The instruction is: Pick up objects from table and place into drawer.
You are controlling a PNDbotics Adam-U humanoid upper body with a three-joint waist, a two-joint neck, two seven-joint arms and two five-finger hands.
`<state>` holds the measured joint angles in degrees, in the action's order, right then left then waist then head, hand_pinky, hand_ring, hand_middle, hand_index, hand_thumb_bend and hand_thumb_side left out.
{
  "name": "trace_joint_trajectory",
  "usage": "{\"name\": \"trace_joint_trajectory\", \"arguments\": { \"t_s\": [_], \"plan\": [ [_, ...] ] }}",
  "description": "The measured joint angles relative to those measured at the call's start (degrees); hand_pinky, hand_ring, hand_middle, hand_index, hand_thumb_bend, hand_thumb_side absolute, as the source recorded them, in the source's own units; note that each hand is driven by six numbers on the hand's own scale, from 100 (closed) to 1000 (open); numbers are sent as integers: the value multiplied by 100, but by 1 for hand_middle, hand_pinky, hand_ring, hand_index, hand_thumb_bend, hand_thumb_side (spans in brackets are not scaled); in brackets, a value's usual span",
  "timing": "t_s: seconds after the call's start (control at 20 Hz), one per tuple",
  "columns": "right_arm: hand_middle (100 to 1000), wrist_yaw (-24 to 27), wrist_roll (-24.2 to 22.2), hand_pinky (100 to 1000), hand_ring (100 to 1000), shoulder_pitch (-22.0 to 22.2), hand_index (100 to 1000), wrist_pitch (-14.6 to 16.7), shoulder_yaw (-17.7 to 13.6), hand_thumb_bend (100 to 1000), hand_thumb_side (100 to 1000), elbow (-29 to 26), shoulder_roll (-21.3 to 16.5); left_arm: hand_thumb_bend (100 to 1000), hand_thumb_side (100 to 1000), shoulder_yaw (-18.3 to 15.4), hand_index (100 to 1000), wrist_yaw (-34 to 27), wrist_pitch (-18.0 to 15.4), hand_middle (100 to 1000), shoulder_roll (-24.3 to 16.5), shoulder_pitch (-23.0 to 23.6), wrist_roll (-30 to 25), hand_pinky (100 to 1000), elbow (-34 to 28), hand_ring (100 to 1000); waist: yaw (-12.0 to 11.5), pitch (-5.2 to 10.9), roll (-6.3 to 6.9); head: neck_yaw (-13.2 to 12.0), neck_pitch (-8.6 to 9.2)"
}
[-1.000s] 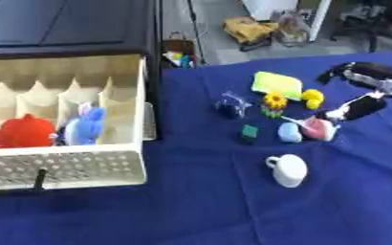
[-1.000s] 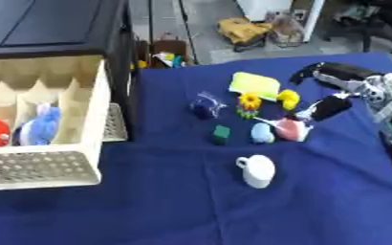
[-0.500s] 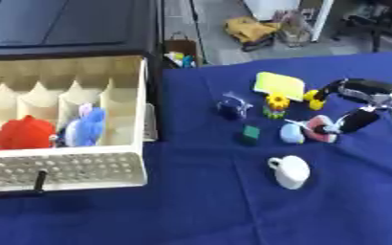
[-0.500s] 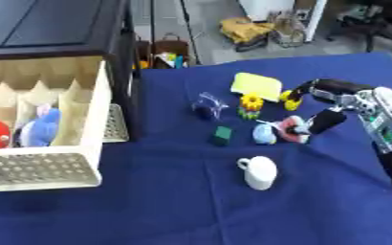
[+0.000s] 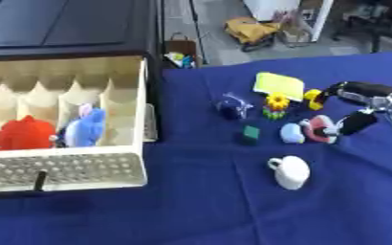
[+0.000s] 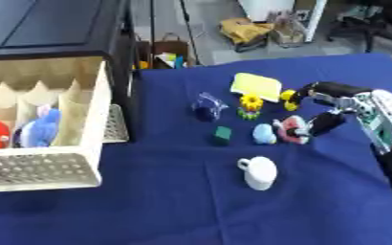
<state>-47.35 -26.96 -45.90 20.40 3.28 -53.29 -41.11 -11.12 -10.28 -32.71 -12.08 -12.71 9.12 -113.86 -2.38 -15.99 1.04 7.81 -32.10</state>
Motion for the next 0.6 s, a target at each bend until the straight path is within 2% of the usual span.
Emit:
{"name": "trace_joint_trajectory", "arguments": {
  "t_s": [0.3,0.6],
  "plan": [
    [750,-38,9,844,916,8,849,16,-12,545,425,62,0,175,1000,0,685,5,10,481,0,0,-10,428,0,496,11,-17,-4,-3,1],
    [691,81,-87,844,904,81,792,125,-9,544,432,-55,-19,175,1000,0,686,10,21,481,0,0,-20,428,0,496,43,-20,-9,-16,1]
  ]
}}
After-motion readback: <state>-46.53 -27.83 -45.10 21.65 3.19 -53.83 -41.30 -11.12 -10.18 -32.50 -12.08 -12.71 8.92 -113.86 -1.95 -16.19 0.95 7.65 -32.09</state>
